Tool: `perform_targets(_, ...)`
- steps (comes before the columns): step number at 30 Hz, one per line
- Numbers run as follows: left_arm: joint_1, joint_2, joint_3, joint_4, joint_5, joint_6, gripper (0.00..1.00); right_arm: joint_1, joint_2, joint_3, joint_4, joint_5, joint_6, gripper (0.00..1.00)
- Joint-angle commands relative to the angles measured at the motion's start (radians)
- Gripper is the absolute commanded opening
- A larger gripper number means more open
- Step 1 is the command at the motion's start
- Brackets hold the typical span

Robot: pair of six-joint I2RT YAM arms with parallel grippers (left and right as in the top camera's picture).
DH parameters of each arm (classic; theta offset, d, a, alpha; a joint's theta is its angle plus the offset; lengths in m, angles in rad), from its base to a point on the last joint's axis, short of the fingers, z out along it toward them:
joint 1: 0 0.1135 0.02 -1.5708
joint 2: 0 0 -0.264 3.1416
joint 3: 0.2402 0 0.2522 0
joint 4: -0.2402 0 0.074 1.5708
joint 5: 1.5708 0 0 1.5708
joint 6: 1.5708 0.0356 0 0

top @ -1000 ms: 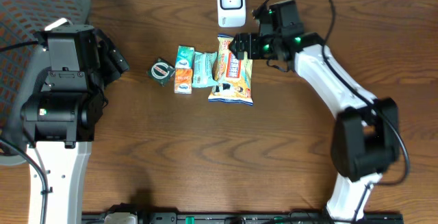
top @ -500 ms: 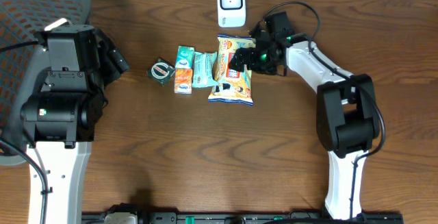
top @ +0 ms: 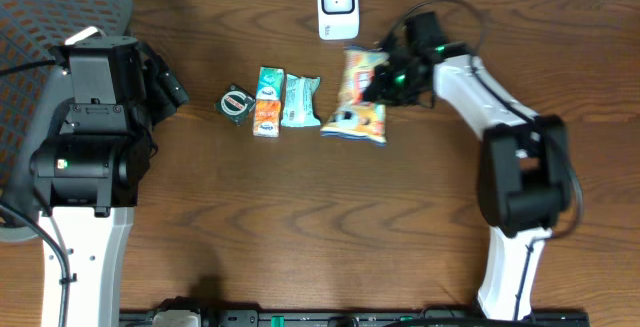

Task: Scan the item barcode
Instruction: 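Flip the yellow bag over and lay it right of the row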

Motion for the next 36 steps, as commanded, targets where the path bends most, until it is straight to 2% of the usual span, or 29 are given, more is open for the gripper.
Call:
perform_targets(1,0.003,-0.008,0.013,-0.001,-0.01,-0.005,0.98,-0.001,-0.18,0.001,-0.051,0.456,-0.064,0.01)
perform_targets(5,0.003,-0.008,0.013,-0.001,-0.01,-0.005,0.97,0.057,-0.239,0.0,-0.125,0.956,-0.105,0.01)
perform_targets(7,0.003,-0.008,0.013,-0.001,-0.01,-0.005,0.98,0.075,-0.224,-0.002,-0.135,1.079,-0.138,0.01)
perform_targets(8,0.003,-0.008,0.013,-0.001,-0.01,-0.005,0.98,0.084,-0.194,-0.003,-0.148,1.116,-0.22,0.01)
perform_targets(12,0.003,-0.008,0.013,-0.001,-0.01,-0.005,0.98,0.085,-0.128,-0.003,-0.178,1.119,-0.331,0.01)
perform_targets(18,0.003,-0.008,0.013,-0.001,-0.01,-0.005,0.98,0.132,-0.084,-0.003,-0.211,1.057,-0.333,0.01)
perform_targets(19,0.003,-0.008,0.013,-0.001,-0.01,-0.005,0.98,0.144,-0.082,-0.003,-0.214,1.035,-0.333,0.04)
perform_targets(20,0.003,-0.008,0.013,-0.001,-0.01,-0.005,0.98,0.169,-0.079,-0.003,-0.217,0.99,-0.332,0.18)
perform_targets(21,0.003,-0.008,0.013,-0.001,-0.01,-0.005,0.98,0.203,-0.079,-0.003,-0.221,0.926,-0.327,0.38)
perform_targets(24,0.003,-0.008,0.013,-0.001,-0.01,-0.005,0.98,0.265,-0.079,-0.002,-0.212,0.839,-0.296,0.51)
perform_targets(25,0.003,-0.008,0.013,-0.001,-0.01,-0.005,0.98,0.3,-0.079,-0.002,-0.195,0.807,-0.253,0.6)
perform_targets(26,0.003,-0.008,0.013,-0.001,-0.01,-0.005,0.98,0.326,-0.079,-0.002,-0.177,0.786,-0.226,0.64)
perform_targets(29,0.003,-0.008,0.013,-0.001,-0.01,-0.005,0.98,0.367,-0.08,0.022,-0.156,0.77,-0.184,0.66)
perform_targets(31,0.003,-0.008,0.013,-0.001,-0.01,-0.005,0.98,0.379,-0.08,0.066,-0.174,0.777,-0.182,0.71)
perform_targets(36,0.003,-0.008,0.013,-0.001,-0.01,-0.005,0.98,0.319,-0.081,0.224,-0.274,0.743,-0.172,0.8)
